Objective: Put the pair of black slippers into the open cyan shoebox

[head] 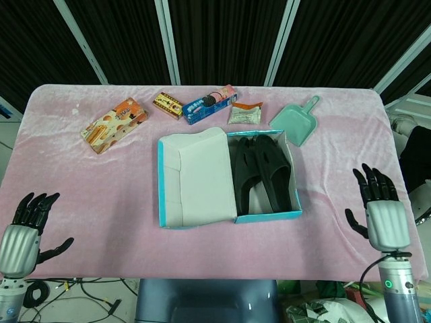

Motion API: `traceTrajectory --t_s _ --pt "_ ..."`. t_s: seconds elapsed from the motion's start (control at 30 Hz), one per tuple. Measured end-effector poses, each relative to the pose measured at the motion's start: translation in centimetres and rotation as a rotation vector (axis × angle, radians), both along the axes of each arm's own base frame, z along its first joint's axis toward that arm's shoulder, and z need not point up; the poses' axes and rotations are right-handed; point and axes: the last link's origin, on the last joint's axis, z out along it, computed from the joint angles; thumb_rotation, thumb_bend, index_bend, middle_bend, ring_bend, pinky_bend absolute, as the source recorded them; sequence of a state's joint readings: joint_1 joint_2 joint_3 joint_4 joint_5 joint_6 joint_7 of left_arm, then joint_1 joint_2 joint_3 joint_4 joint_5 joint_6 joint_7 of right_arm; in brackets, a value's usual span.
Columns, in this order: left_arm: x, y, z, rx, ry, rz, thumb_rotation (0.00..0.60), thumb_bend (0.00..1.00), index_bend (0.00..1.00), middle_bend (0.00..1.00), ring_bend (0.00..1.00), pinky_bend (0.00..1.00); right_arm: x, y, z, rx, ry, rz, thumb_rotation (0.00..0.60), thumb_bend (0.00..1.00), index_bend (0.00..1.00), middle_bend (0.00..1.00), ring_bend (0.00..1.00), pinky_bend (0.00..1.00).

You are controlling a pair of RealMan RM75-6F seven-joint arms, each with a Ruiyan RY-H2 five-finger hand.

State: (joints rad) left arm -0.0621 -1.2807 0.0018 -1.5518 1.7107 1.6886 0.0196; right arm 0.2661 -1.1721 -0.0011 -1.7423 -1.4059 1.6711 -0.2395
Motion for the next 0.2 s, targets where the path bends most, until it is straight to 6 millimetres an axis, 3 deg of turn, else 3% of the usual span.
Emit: traceTrajectory --t_s 0.2 --pt "-0.2 -0.6 0.2 -0.021 0.022 0.029 0.6 0.0 0.07 0.16 0.09 0.05 -2.1 3.0 -0.7 -0.001 0.014 -0.033 0.6 0.24 0.0 0.01 0.0 0.1"
